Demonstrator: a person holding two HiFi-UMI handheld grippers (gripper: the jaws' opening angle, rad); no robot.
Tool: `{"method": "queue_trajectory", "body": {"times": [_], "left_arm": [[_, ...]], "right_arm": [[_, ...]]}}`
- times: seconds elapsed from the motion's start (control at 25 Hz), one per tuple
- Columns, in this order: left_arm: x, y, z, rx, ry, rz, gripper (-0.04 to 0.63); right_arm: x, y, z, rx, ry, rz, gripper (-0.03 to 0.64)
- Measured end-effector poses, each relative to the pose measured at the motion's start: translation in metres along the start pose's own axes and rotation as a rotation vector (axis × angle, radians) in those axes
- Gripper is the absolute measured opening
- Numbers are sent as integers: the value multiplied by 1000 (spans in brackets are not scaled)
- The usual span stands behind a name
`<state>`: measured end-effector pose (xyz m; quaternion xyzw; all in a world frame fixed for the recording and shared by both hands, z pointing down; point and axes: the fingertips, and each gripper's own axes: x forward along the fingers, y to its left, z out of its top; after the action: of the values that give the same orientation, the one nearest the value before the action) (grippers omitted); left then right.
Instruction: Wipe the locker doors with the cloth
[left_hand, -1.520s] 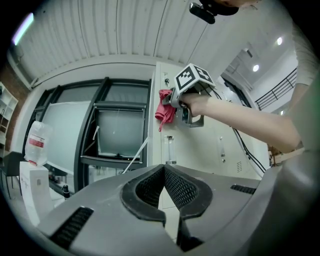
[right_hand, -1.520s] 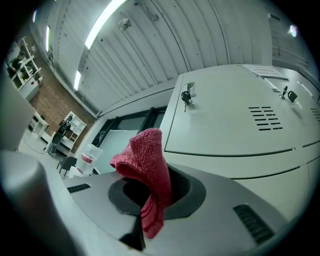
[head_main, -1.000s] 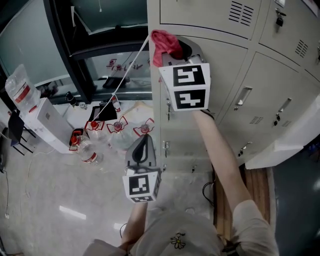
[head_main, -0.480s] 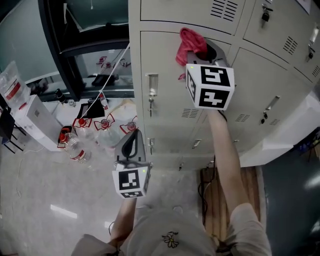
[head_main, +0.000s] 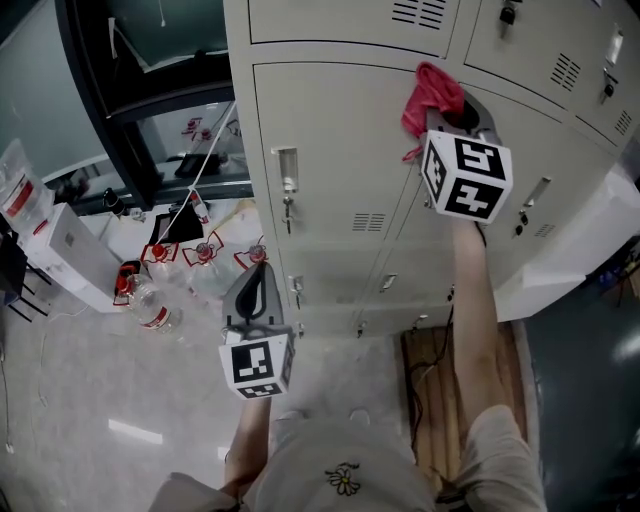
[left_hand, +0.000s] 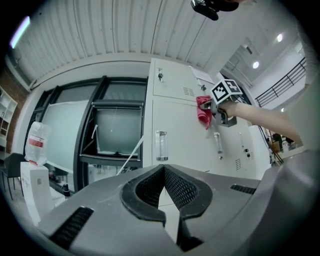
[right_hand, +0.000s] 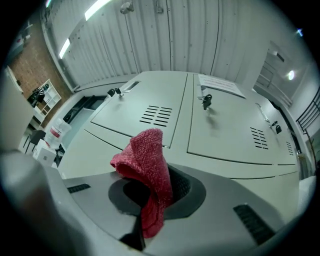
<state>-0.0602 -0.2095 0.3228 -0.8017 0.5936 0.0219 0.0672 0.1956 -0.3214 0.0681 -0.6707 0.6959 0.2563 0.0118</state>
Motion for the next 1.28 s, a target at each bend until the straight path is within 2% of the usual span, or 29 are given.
{"method": "queue_trajectory", "body": {"times": [0.32,0.48,0.64,0.88,1.08,1.28], "left_arm": [[-2,1,-3,-2,25,-1,16],[-5,4,0,6,6,3,16],[-13,6,-2,5,15,5,16],[-21,12,-1,45,20,14,17],[-26,23,-2,12,22,22,16],[-34,32,-6,-4,31,31,16]], "right_arm": [[-6,-33,-11,12,24,-59,29],[-6,-35,-12,8,35,-77,29],[-13,-25,-2,55,26,-25,29],[-28,43,40,142,-87,141,29],[-17,135,54,196,-126,311,29],[-1,203,48,182,-109,365,29]]}}
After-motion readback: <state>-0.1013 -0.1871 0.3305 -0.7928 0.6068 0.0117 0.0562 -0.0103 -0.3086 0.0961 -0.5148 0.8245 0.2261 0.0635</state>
